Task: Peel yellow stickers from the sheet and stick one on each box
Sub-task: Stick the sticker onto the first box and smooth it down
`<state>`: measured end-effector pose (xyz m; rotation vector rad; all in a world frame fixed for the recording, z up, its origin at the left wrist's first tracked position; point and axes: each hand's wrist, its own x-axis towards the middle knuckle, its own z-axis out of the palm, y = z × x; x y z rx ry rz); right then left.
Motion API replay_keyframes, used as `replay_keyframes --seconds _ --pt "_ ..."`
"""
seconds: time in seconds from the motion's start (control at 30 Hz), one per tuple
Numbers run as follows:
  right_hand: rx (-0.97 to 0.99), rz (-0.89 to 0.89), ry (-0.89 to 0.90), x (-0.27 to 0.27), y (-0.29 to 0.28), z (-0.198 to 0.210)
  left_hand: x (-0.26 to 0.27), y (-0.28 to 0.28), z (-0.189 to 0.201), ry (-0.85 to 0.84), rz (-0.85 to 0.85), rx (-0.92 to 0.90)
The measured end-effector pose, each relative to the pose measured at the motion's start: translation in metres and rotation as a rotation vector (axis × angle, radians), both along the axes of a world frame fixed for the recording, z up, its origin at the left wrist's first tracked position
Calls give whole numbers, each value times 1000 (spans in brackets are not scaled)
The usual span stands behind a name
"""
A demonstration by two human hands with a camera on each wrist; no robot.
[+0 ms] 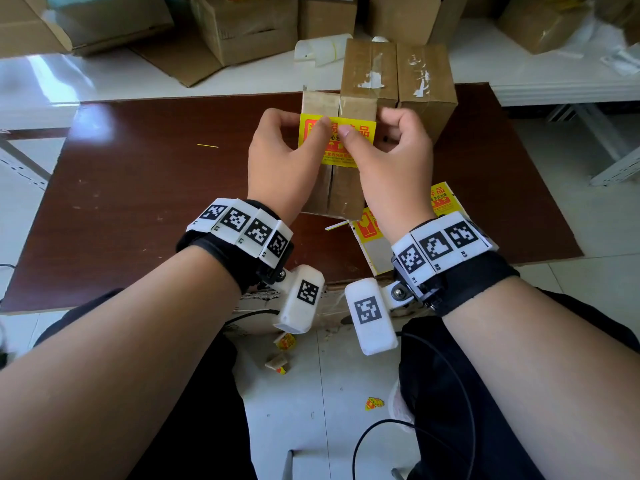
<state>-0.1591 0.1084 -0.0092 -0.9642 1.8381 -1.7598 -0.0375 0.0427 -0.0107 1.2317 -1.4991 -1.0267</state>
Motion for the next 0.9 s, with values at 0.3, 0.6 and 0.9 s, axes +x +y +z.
replay_keyframes --seconds 0.3,0.6,0.9 --pt "28 -36 6 -3 -3 0 1 -3 -4 -21 27 -26" --pt "11 -23 4 -1 -2 -1 1 -9 -6 -24 39 -26" --pt "-4 -43 19 -4 -4 -3 0 -4 0 -9 19 17"
